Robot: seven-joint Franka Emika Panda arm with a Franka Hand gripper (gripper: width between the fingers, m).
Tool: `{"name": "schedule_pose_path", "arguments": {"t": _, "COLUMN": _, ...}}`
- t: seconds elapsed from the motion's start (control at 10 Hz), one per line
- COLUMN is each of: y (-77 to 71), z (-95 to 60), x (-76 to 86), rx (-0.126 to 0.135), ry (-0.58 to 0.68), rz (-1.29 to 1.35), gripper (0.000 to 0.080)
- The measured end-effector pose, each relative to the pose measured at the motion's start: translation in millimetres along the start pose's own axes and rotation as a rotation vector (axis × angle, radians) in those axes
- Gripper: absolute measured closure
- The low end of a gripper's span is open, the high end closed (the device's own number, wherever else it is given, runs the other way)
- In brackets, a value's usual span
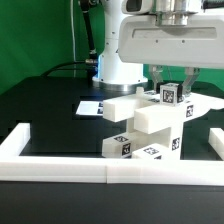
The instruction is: Assemble chair
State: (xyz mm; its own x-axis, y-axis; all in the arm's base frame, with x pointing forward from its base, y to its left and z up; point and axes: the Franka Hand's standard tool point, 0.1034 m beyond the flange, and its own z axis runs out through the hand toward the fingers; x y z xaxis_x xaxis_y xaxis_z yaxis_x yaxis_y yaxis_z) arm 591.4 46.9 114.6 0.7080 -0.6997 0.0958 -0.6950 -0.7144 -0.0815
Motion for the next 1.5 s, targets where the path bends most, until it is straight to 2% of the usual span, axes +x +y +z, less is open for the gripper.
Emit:
{"name": "schedule_pose_path", "arguments": {"t": 0.6, "y": -3.3, "z": -0.1, "x": -3.4, "rx": 0.013, "ry": -0.015, "rz": 0.412, "gripper": 0.0511}}
{"name": "schedule_pose_path", "arguments": {"t": 0.9, "y": -4.0, "z": -0.1, "x": -4.3, "rx": 0.013, "ry": -0.016, "rz": 0.453, "gripper": 0.0510}}
{"name": "schedule_pose_path", "arguments": {"t": 1.1, "y": -4.5, "z": -0.3, "x": -4.8, "rx": 0.005, "ry": -0.019, "rz": 0.351, "gripper": 0.0200}}
{"name": "schedule_pose_path", "arguments": {"t": 1.2, "y": -5.7, "z": -0.6, "x": -5.8, "rx": 0.000, "ry": -0.026, "rz": 0.334, "gripper": 0.0200}}
{"name": "schedule_pose_path", "arguments": {"t": 1.3, "y": -6.6, "z": -0.8, "x": -6.0, "rx": 0.001, "ry": -0.025, "rz": 0.253, "gripper": 0.0160}}
{"name": "schedule_pose_path", "arguments": {"t": 1.5, "y": -7.6, "z": -0.8, "x": -7.3, "rx": 0.002, "ry": -0.023, "rz": 0.061, "gripper": 0.0153}}
